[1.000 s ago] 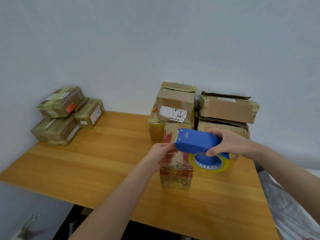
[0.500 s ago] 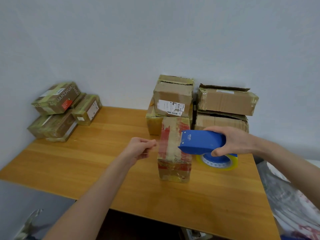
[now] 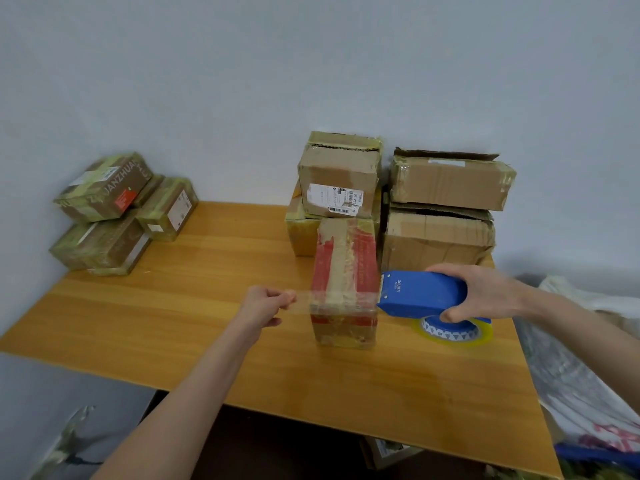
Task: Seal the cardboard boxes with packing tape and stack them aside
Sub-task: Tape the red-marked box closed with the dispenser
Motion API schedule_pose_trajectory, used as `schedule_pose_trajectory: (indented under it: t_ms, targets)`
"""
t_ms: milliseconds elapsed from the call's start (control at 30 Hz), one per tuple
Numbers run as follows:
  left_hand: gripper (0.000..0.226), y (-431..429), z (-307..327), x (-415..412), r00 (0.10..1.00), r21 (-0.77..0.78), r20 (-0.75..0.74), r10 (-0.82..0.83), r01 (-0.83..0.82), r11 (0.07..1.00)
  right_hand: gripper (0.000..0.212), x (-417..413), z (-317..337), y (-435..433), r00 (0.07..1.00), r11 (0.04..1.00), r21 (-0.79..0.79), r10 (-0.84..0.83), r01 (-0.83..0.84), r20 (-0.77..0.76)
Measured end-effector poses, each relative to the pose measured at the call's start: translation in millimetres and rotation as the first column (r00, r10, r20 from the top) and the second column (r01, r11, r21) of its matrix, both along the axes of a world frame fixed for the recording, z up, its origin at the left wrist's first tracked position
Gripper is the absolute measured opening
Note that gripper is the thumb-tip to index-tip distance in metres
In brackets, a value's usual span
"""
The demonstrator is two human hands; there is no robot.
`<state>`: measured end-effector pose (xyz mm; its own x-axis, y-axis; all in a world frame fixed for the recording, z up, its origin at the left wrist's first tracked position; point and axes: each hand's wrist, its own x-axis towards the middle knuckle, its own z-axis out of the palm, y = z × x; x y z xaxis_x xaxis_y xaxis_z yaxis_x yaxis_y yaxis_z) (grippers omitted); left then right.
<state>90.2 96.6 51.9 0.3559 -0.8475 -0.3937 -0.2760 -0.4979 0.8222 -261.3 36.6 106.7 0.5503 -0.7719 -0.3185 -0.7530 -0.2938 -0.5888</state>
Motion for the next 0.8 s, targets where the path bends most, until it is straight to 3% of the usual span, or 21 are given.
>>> schedule_pose_trajectory:
  t_ms: [533, 700, 800]
  targets:
    - [0.027, -12, -18, 1, 0.996, 0.077, 0.091, -0.009, 0.002, 0.997, 0.073, 12, -45, -9, 0.994, 1.0, 0.016, -0.013, 0.015, -0.108]
    - [0.031, -7, -30, -9, 1.0, 0.083, 0.024, -0.008, 0.006, 0.997, 0.064, 13, -51, -4, 0.998, 0.997, 0.06, -0.038, 0.041, -0.047]
    - [0.028, -5, -32, -11, 0.997, 0.084, 0.061, -0.049, 0.044, 0.996, 0.068, 15, -52, -4, 0.998, 0.996, 0.074, -0.042, 0.046, -0.046]
